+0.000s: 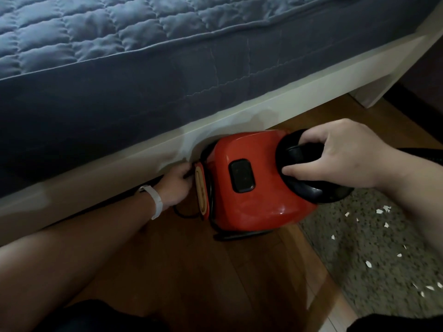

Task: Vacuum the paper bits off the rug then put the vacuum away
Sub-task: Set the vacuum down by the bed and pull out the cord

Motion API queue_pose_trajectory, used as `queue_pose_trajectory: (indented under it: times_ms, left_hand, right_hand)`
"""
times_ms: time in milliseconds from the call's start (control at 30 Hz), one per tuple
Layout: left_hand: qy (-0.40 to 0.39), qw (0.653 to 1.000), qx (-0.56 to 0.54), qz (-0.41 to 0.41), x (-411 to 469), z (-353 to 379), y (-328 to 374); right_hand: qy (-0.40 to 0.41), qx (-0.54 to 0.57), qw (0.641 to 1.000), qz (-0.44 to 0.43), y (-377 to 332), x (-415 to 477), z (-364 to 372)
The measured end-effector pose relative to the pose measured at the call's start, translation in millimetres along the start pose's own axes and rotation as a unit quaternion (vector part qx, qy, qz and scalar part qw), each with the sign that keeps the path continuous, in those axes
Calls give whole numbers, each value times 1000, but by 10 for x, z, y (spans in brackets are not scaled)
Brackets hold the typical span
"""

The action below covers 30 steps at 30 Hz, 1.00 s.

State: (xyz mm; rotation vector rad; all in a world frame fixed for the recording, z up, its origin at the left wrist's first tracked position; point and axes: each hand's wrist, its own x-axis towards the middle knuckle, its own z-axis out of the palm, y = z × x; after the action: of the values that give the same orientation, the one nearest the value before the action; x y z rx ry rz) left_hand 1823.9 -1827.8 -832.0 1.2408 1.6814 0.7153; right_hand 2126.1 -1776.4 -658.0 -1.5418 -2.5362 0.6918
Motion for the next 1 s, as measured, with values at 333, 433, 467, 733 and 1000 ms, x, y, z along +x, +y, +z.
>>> queue_pose_trajectory:
  times_ms: [333, 433, 467, 733, 1000]
  left_hand:
    - [14, 993, -75, 87, -22, -415, 490]
    - [-85, 990, -91, 61, -129, -377, 609]
    - [-129, 988, -66, 59, -161, -328, 637]
    - [-286, 955, 55, -52, -249, 39, 608]
    - [-303, 917, 167, -197, -214, 169, 300]
  right_hand:
    - [-24, -62, 996, 51, 105, 70, 61]
    - [-17, -72, 994, 77, 146, 89, 76]
    - [-14, -78, 993, 86, 150, 92, 83]
    - [15, -96, 990, 103, 165, 101, 86]
    - [10, -90, 993, 77, 168, 99, 89]
